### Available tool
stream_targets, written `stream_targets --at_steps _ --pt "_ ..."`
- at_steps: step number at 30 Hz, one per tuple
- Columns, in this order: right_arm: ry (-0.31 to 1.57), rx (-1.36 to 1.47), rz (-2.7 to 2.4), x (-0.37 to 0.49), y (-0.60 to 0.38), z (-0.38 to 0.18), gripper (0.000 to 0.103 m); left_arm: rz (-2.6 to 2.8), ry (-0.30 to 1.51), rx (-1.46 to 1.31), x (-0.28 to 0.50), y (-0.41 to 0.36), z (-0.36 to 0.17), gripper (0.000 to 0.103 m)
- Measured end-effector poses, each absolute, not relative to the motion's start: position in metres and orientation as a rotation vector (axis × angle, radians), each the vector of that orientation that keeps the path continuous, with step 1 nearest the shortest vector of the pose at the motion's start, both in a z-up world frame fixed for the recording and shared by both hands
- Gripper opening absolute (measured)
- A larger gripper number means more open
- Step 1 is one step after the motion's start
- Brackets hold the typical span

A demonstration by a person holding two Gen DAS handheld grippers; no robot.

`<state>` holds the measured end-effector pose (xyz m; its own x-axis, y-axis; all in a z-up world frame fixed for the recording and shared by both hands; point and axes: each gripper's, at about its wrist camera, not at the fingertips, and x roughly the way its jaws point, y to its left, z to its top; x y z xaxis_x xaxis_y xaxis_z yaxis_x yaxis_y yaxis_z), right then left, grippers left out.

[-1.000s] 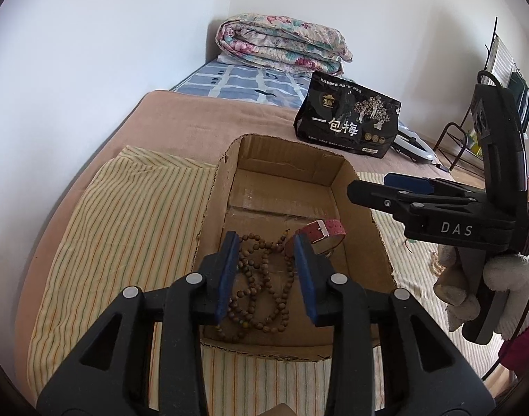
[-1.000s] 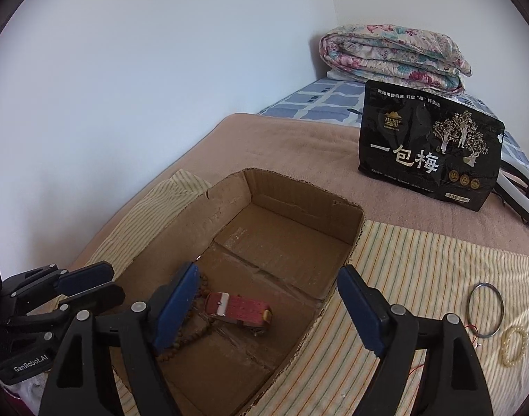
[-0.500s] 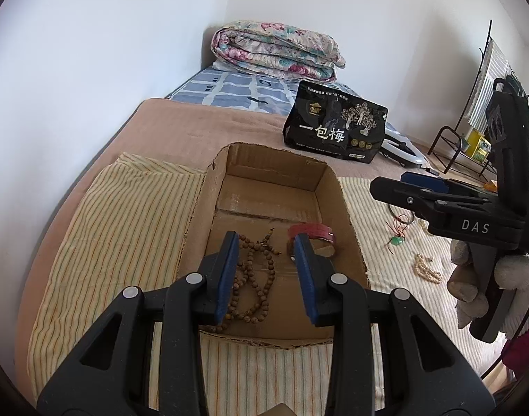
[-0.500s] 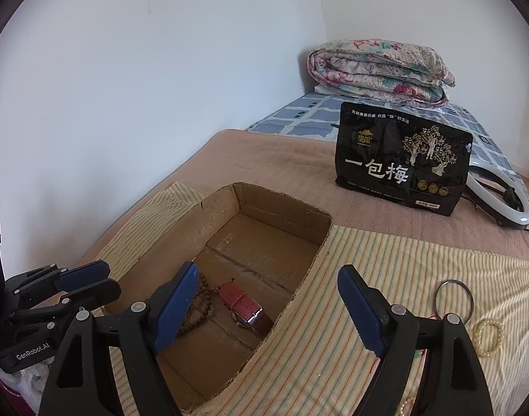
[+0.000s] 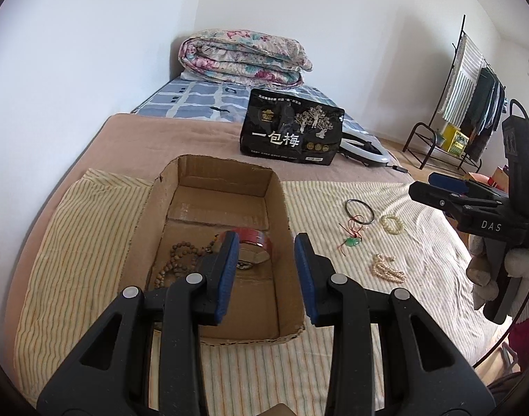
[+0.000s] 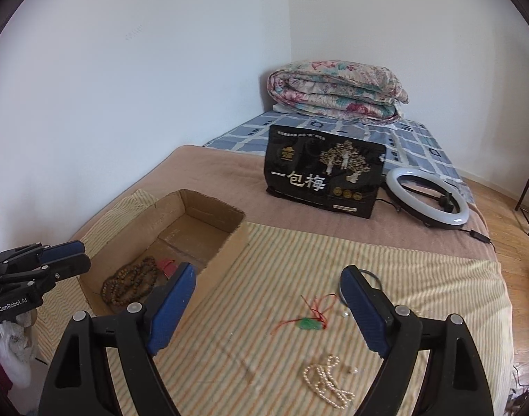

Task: Organize jewelry
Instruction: 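Lift both tools out of the box and back over the bed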

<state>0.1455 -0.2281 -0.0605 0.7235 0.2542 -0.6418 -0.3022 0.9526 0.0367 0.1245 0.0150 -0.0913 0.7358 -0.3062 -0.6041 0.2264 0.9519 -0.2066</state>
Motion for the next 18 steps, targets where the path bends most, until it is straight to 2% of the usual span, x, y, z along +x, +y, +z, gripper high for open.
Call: stream_targets --at_steps 18 --pt "0.721 -0.026 0.109 0.119 -0.352 -0.077 0.087 -0.467 0.746 -0.061 0.125 -0.088 -0.102 0.033"
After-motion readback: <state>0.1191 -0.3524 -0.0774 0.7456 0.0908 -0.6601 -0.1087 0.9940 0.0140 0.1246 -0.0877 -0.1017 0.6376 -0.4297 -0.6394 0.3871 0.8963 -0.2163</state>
